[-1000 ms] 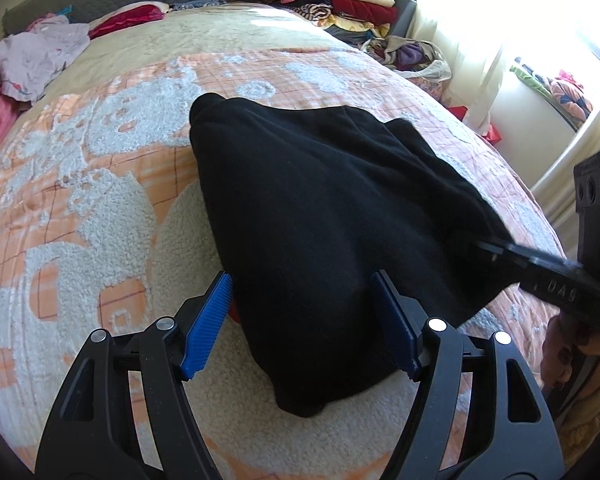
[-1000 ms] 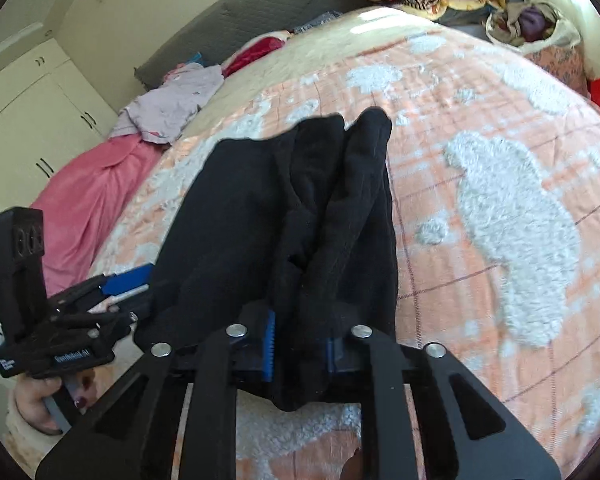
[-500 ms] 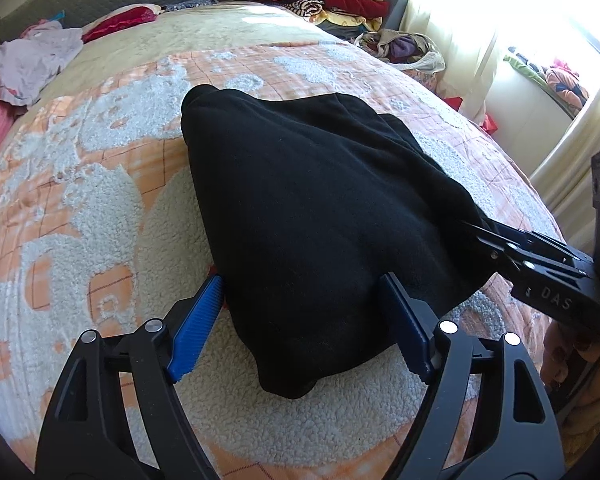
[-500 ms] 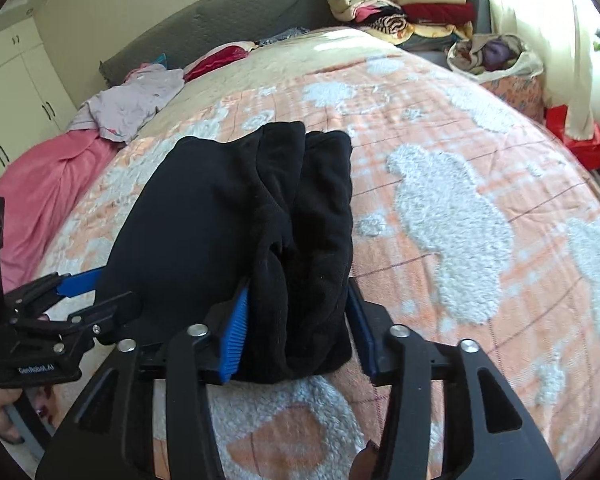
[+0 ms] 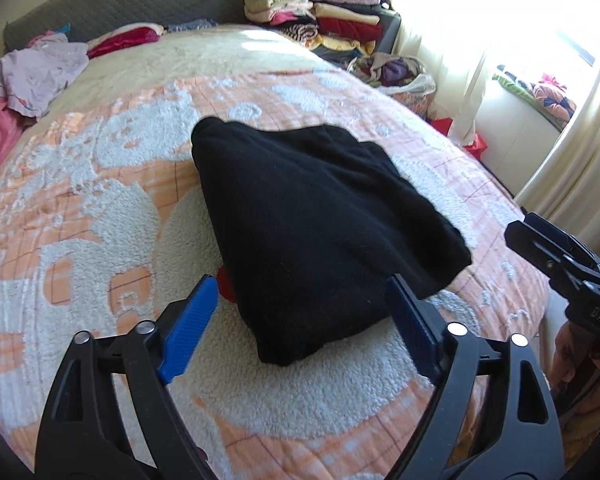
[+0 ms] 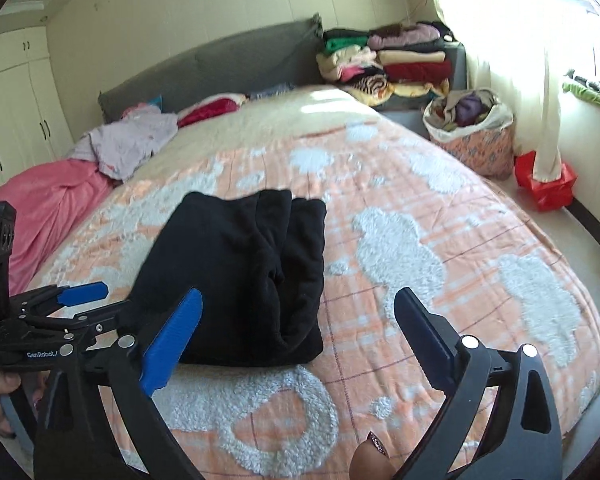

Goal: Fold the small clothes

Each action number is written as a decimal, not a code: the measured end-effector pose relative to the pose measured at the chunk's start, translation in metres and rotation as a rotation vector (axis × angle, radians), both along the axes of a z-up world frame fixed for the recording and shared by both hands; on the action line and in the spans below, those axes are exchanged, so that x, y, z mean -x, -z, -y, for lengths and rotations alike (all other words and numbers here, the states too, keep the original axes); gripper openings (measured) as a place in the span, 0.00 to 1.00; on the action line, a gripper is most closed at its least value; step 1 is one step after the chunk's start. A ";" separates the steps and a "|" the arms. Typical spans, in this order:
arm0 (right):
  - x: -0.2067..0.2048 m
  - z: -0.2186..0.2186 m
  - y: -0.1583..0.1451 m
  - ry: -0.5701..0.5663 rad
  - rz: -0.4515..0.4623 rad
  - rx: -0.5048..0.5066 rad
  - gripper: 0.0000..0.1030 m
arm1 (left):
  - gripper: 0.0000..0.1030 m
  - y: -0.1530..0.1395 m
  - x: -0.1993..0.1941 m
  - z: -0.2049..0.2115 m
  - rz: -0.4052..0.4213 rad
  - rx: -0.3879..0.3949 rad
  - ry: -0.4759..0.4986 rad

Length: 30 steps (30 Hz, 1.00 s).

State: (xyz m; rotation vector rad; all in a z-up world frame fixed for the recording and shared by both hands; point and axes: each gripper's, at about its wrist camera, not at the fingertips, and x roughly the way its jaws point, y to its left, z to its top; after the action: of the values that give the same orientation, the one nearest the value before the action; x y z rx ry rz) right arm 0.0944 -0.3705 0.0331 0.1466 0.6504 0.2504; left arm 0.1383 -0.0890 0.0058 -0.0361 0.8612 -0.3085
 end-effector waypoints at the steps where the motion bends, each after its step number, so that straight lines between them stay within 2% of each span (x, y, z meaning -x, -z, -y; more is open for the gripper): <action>1: 0.006 0.001 -0.003 -0.001 0.014 -0.008 0.95 | 0.91 -0.003 0.004 -0.001 0.013 0.000 -0.003; 9: 0.050 -0.002 -0.017 -0.005 0.093 -0.002 0.95 | 0.91 -0.024 0.046 -0.015 0.110 -0.007 -0.010; 17: 0.084 -0.014 -0.015 -0.009 0.124 0.033 0.96 | 0.91 -0.028 0.081 -0.032 0.149 -0.007 -0.032; 23: 0.102 -0.023 -0.005 -0.016 0.127 0.067 0.96 | 0.91 -0.015 0.100 -0.049 0.143 -0.009 -0.065; 30: 0.112 -0.035 0.026 0.000 0.042 0.077 0.96 | 0.91 0.015 0.113 -0.067 0.095 0.017 -0.105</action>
State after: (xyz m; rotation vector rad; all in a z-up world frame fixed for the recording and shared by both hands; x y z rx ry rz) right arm -0.0177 -0.3351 0.0071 0.0670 0.6174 0.2276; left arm 0.0255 -0.0222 -0.0094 -0.0810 0.7595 -0.2174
